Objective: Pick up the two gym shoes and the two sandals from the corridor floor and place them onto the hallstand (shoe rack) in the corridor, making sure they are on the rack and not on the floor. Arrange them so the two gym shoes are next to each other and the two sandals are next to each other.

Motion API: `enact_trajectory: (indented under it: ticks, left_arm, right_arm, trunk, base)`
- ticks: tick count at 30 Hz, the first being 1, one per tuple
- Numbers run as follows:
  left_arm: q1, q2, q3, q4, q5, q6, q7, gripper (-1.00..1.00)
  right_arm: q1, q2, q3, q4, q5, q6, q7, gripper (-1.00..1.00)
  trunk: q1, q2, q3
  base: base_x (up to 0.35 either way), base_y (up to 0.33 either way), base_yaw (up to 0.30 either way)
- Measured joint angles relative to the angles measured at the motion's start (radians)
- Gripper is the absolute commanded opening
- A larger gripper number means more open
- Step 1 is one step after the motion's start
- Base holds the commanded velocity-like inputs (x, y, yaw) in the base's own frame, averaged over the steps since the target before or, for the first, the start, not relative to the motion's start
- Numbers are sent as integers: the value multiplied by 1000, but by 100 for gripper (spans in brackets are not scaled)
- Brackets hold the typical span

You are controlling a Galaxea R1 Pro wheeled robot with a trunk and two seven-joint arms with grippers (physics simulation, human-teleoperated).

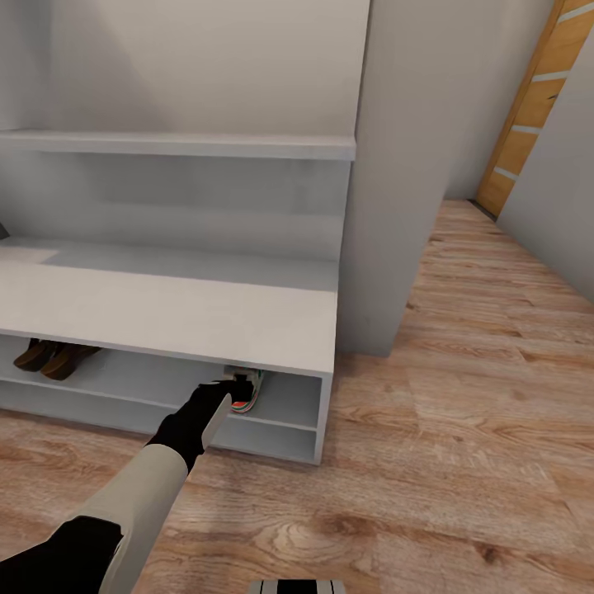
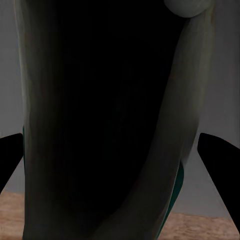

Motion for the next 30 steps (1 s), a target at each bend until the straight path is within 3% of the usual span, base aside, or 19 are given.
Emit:
enact_trajectory:
  ticks: [15, 16, 30]
  left_arm:
    - [0, 0, 1, 1, 0, 1, 0, -100]
    - [0, 0, 1, 1, 0, 1, -1, 100]
    - [0, 1, -4, -3, 0, 1, 0, 100]
  right_arm:
    - [0, 0, 0, 0, 1, 0, 0, -100]
    - [0, 0, 0, 0, 1, 0, 0, -100]
    - [0, 0, 0, 0, 1, 0, 0, -100]
  trunk:
    - [0, 0, 0]
    - [0, 0, 0]
    - [0, 0, 0]
  base:
    - [32, 0, 0]
    - [0, 0, 0]
    - [-2, 0, 0]
